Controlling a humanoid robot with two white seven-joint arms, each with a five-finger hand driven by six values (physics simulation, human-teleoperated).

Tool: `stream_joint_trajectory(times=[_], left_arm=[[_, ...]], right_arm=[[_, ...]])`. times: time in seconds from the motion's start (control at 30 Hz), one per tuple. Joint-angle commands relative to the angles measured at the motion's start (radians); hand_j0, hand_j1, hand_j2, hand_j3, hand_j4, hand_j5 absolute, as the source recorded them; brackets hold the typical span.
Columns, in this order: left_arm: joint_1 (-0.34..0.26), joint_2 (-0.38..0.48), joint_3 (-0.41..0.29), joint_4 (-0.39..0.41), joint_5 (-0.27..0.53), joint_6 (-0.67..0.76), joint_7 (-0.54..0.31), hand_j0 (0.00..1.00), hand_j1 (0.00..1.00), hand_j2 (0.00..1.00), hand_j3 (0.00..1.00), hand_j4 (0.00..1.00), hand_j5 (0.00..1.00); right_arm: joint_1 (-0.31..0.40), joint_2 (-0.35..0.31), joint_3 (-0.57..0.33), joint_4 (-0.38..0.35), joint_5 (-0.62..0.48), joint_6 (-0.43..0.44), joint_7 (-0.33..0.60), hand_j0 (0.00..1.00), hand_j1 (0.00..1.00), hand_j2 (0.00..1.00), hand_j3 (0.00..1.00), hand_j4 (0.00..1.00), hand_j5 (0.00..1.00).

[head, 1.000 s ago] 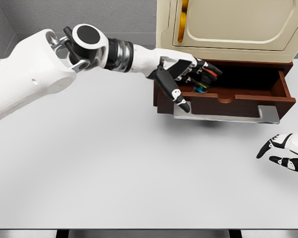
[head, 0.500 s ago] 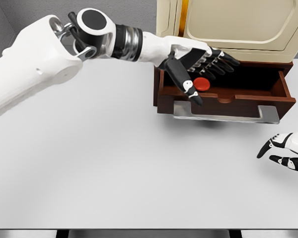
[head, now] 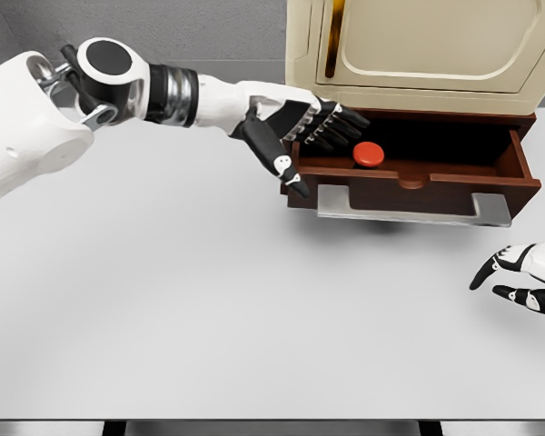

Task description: Put the switch into the drawer with left arm, and close the drawer with right arm

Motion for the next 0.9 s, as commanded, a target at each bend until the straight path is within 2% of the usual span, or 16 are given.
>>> stream_joint_trajectory(times=[0.0,0.1,0.27,0.53,0.67,0.77,0.87], left_arm=[[0.0,-0.032,-0.001,0.045,-0.012,0.005,0.0,1.0,1.0,1.0,1.0,1.0,1.0],[0.0,-0.052,0.007,0.063,0.015,0.094,0.0,1.0,1.0,1.0,1.0,1.0,1.0],[0.0,-0.058,0.007,0.091,0.073,0.1,0.0,1.0,1.0,1.0,1.0,1.0,1.0],[-0.002,-0.104,0.007,0.094,0.096,0.1,0.0,1.0,1.0,1.0,1.0,1.0,1.0],[-0.003,-0.131,0.007,0.132,0.095,0.1,0.0,1.0,1.0,1.0,1.0,1.0,1.0],[-0.011,-0.177,0.009,0.2,0.095,0.1,0.0,1.0,1.0,1.0,1.0,1.0,1.0],[-0.04,-0.211,0.013,0.238,0.098,0.102,0.0,1.0,1.0,1.0,1.0,1.0,1.0]], right_arm=[[0.0,-0.001,0.0,0.0,-0.008,0.003,0.0,0.53,0.53,0.53,0.53,0.53,0.53],[0.0,-0.001,0.0,0.0,-0.008,0.003,0.0,0.53,0.53,0.53,0.53,0.53,0.53],[0.0,-0.001,0.0,0.0,-0.008,0.003,0.0,0.53,0.53,0.53,0.53,0.53,0.53],[0.0,-0.001,0.0,0.0,-0.008,0.003,0.0,0.53,0.53,0.53,0.53,0.53,0.53],[-0.002,-0.003,-0.001,0.0,-0.008,0.003,0.0,0.53,0.53,0.53,0.53,0.53,0.53],[-0.002,-0.003,0.0,0.0,-0.008,0.003,0.0,0.53,0.53,0.53,0.53,0.53,0.53],[-0.002,-0.004,0.0,0.0,-0.008,0.003,0.0,0.53,0.53,0.53,0.53,0.53,0.53]])
